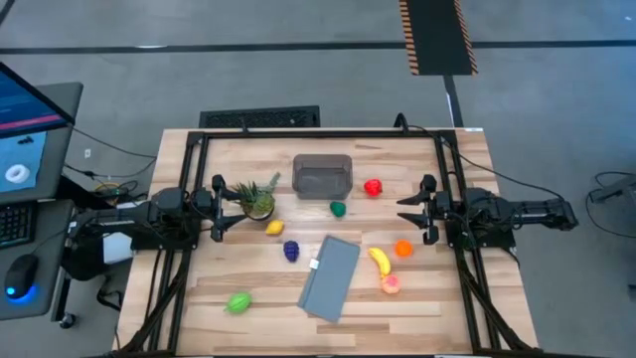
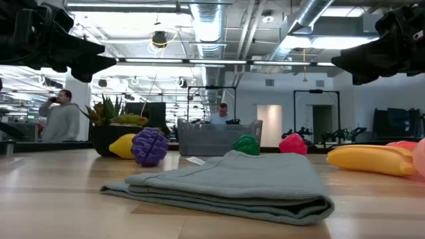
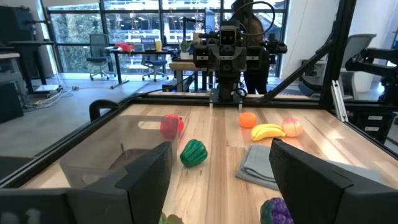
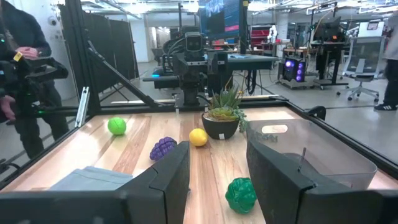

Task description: Pick and placing Produce into tupperware

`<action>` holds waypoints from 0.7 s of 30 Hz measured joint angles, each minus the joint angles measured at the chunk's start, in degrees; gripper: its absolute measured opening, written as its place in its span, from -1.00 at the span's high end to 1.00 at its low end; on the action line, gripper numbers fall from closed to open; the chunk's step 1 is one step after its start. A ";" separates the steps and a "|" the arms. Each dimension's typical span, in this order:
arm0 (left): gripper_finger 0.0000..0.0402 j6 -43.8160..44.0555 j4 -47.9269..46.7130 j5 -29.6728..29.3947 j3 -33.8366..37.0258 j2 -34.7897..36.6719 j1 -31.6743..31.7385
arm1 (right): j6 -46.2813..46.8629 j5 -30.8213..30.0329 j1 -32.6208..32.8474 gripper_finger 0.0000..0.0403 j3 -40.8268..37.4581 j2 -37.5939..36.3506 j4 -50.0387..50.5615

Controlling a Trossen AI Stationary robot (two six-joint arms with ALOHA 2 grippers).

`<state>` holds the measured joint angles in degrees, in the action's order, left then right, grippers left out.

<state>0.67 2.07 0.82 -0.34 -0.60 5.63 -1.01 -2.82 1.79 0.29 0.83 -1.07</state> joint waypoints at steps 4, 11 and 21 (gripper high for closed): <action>-0.29 3.57 0.24 0.02 -0.02 -0.02 -0.02 | -0.01 0.01 0.01 0.10 0.01 0.01 -0.01; -0.29 21.52 4.39 -0.02 -0.01 -0.02 -0.02 | 4.86 -1.52 -0.72 0.10 0.01 -0.01 -8.45; -0.29 26.36 13.61 -2.60 0.00 -0.01 -0.02 | 22.36 -1.74 -0.78 0.10 -0.01 -0.01 -23.96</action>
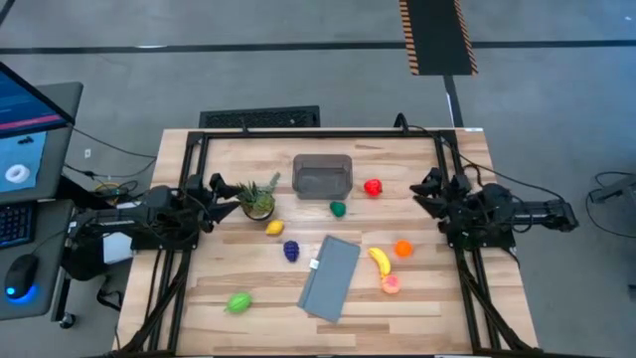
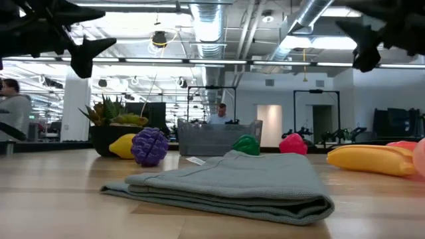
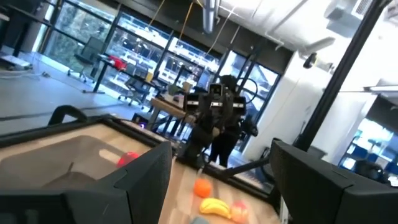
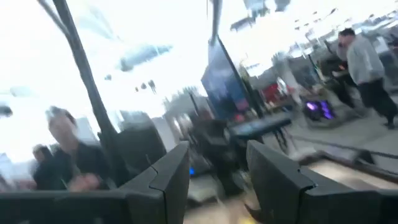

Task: Pick and placing Produce into tupperware
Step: Put the grapes into the black bin

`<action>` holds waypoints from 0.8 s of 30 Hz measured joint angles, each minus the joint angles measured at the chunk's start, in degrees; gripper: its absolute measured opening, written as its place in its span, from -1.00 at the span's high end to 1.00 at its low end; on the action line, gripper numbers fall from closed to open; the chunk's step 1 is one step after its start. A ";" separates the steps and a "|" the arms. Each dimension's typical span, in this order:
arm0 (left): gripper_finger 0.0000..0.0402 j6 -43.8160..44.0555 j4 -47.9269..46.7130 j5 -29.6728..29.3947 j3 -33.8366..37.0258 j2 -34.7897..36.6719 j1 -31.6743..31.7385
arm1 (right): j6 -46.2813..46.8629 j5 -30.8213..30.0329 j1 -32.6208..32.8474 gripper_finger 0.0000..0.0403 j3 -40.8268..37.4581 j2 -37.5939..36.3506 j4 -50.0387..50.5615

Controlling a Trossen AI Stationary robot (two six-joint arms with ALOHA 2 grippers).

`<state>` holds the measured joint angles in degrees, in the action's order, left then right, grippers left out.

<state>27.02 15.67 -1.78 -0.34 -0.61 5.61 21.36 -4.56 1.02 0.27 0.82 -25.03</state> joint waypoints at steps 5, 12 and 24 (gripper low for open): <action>-0.29 2.11 1.85 -0.22 0.00 -0.01 0.00 | 6.49 0.00 0.00 0.10 0.00 0.00 -7.95; -0.29 12.85 4.13 -2.37 0.00 0.01 0.00 | 8.82 0.00 0.00 0.10 0.01 0.00 -14.86; -0.29 13.64 -2.68 -14.55 0.00 0.01 0.00 | 8.71 0.16 -0.46 0.10 0.48 0.02 -13.98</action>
<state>40.67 13.00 -16.33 -0.34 -0.60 5.61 30.06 -4.40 0.55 0.75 0.84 -39.01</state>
